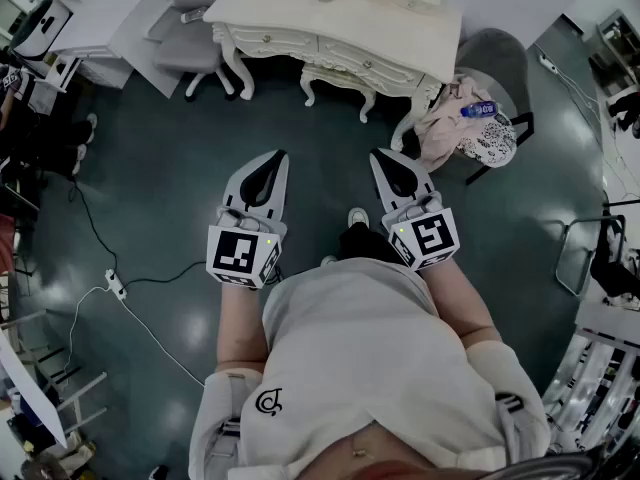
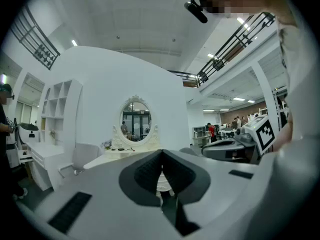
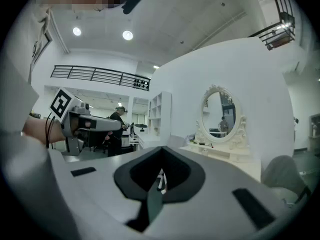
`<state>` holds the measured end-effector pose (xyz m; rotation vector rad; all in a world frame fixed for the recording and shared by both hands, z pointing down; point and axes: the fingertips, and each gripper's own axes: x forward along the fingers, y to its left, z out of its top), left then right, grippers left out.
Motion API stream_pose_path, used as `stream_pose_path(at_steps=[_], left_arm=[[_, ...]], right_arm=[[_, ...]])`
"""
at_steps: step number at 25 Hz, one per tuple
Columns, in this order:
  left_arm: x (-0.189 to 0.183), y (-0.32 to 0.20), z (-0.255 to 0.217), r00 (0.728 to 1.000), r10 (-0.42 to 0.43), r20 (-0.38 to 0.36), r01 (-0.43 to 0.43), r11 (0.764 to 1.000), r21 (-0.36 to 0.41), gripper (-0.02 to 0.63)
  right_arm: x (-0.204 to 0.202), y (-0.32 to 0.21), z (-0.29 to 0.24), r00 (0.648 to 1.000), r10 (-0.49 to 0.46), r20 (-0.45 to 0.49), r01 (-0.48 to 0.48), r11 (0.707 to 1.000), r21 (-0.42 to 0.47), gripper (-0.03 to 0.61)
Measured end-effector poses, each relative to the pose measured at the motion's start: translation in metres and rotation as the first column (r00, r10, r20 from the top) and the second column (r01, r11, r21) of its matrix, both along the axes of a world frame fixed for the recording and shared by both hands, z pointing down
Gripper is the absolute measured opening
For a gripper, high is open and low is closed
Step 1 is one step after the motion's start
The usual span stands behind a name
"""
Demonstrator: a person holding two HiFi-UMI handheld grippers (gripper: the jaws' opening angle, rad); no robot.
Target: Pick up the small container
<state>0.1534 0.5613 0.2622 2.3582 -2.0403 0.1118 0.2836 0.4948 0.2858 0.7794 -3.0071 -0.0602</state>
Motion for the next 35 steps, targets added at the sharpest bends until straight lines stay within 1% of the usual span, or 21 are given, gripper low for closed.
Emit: stream_pose_path(at_steps=[11,16,21,25,28,31,35], left_arm=[[-0.001,-0.003,-0.002,1.0,0.02,-0.009,-0.02,1.0,0.012,0.012],[-0.008,-0.003,0.001,1.0,0.013,-0.018,-0.012,1.0,0.009,0.012],[-0.025,-0.018,0.01,1.0,-0.005,-0.025,0.005,1.0,-0.008,0.012],[-0.046,-0.052,0.021,0.999,-0.04,-0.021,0.04,0.999,-0.028,0.012],[-0.068,-0.086,0.024,0.998,-0.063,-0.009,0.063,0.997,-0.032,0.012],[-0.093,-0.129,0.021,0.997,-0.082,-0.005,0.082,0.996,-0.029,0.012],[-0.128,-0.197,0.018,0.994,-0.105,-0.021,0.104,0.994,-0.027,0.012]], right_arm=[[-0.004,0.0,0.001,1.0,0.003,-0.004,-0.003,1.0,-0.001,0.005],[-0.013,-0.002,0.004,1.0,-0.009,0.022,0.01,0.999,-0.033,0.006],[-0.033,-0.022,0.012,1.0,-0.023,0.019,0.024,0.999,-0.047,0.006],[-0.057,-0.06,0.022,0.999,-0.044,0.017,0.045,0.998,-0.048,0.006],[-0.082,-0.097,0.024,0.997,-0.071,0.027,0.072,0.996,-0.047,0.006],[-0.109,-0.144,0.021,0.996,-0.086,0.038,0.088,0.995,-0.043,0.006],[-0.135,-0.221,0.016,0.997,-0.061,0.046,0.063,0.997,-0.04,0.006]])
